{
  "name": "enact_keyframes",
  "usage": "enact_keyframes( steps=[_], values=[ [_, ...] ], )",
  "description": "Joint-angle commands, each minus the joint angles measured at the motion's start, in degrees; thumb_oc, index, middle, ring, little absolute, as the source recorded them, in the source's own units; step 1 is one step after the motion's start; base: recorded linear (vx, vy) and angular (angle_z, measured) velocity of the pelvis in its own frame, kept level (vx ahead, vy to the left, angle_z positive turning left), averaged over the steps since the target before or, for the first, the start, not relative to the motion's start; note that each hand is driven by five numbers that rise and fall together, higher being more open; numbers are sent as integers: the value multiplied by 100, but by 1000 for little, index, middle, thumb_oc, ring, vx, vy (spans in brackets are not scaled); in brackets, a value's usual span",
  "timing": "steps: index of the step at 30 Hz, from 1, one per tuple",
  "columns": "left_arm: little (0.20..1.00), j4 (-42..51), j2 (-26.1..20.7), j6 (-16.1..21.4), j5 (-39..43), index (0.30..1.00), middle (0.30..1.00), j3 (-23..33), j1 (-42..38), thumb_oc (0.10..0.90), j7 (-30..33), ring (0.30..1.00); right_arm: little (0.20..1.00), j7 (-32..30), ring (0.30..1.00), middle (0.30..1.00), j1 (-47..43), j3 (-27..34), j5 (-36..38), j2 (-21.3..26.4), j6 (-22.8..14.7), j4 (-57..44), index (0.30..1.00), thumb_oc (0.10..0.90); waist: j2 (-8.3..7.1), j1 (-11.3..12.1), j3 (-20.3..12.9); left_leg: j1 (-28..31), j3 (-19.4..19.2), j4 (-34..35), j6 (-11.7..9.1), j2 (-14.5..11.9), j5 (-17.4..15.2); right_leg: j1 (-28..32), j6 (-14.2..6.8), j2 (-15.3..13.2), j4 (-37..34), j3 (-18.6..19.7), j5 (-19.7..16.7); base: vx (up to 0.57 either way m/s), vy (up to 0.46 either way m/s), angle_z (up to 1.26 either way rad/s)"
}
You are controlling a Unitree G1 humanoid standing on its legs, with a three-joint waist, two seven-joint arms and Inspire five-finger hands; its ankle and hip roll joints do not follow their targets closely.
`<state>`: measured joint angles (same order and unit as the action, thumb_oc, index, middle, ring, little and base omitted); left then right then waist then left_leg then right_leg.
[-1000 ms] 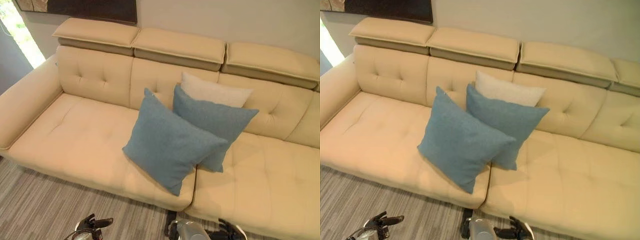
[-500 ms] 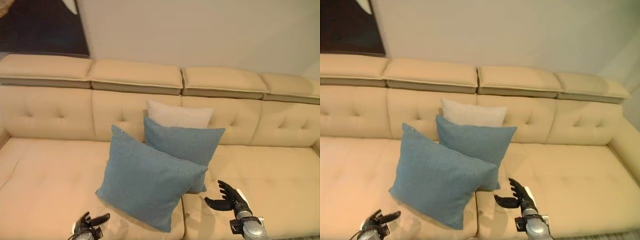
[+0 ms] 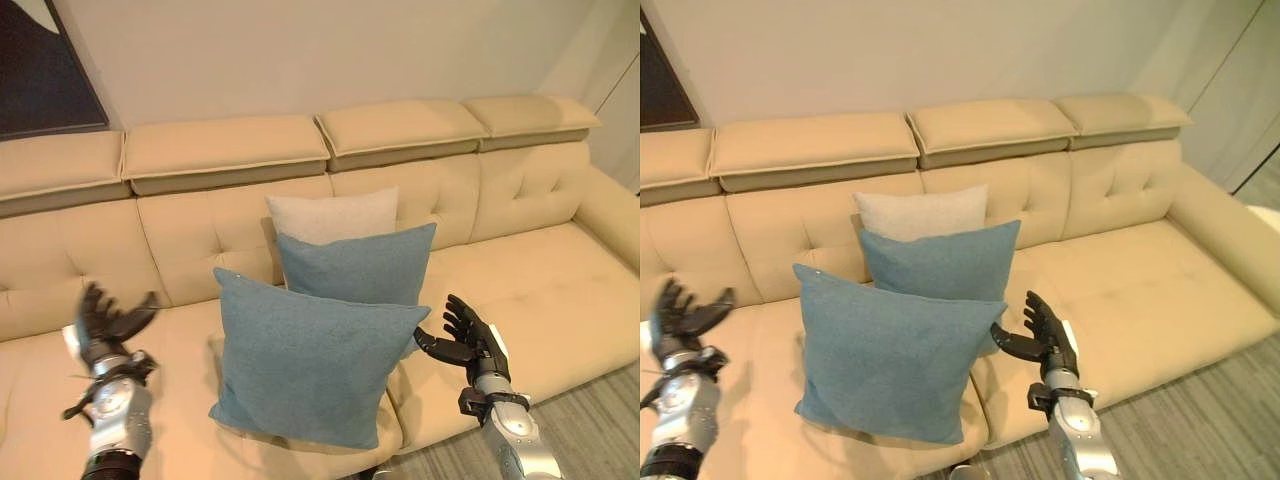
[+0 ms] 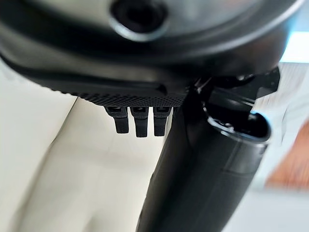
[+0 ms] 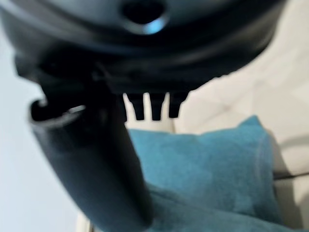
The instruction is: Pick up all the scattered cushions and arrange them neatly on the sofa.
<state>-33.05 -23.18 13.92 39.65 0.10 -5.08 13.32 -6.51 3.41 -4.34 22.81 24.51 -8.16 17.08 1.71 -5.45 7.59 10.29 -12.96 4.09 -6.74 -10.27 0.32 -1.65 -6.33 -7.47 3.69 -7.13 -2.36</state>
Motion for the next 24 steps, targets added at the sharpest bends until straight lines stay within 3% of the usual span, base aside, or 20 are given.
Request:
enact_keyframes(
  steps=[1,4,9,13,16,19,24],
  values=[
    [900,207,-113,-49,-1,900,900,-195,-430,800,-513,900,900,-1,900,900,-683,-16,310,43,-321,-673,900,800,-184,-149,-322,-382,106,-328,-43,-183,-74,323,-392,-456,63,139,505,26,4,-9],
    [900,256,231,-337,79,900,900,-440,-211,800,-757,900,900,243,900,900,-208,18,782,-234,-237,-1496,900,800,-119,-280,-365,-311,63,-221,-33,-141,-66,396,-403,-481,-111,202,470,109,-3,-13],
    [900,170,481,-467,354,900,900,-497,-90,800,-991,900,900,516,900,900,488,184,888,-136,-77,-1926,900,800,-82,-473,-376,-255,-41,-130,-35,-130,-49,374,-427,-458,-212,318,422,31,-5,-7],
    [900,42,523,-610,1065,900,900,-385,50,800,-1621,900,900,1341,900,900,1164,223,1424,359,72,-2079,900,800,-82,-670,-362,-224,-239,-71,-64,-135,-22,260,-478,-421,-346,514,310,5,-14,-14],
    [900,-211,407,-622,1002,900,900,-437,-3,800,-1777,900,900,1733,900,900,1463,216,1493,809,244,-2070,900,800,-75,-792,-375,-201,-372,-36,-93,-147,-1,204,-502,-395,-421,635,264,12,-3,-19],
    [900,-397,363,-659,971,900,900,-486,-38,800,-1885,900,900,1846,900,900,1495,237,1571,999,274,-1928,900,800,-56,-854,-372,-173,-437,-22,-105,-156,3,184,-507,-382,-444,693,249,10,-7,-19],
    [900,-878,529,-688,943,900,900,-522,-180,800,-1998,900,900,1918,900,900,1269,204,1515,877,242,-1667,900,800,7,-902,-382,-151,-479,-20,-105,-163,-4,189,-504,-382,-479,732,253,24,-10,-13]
  ],
)
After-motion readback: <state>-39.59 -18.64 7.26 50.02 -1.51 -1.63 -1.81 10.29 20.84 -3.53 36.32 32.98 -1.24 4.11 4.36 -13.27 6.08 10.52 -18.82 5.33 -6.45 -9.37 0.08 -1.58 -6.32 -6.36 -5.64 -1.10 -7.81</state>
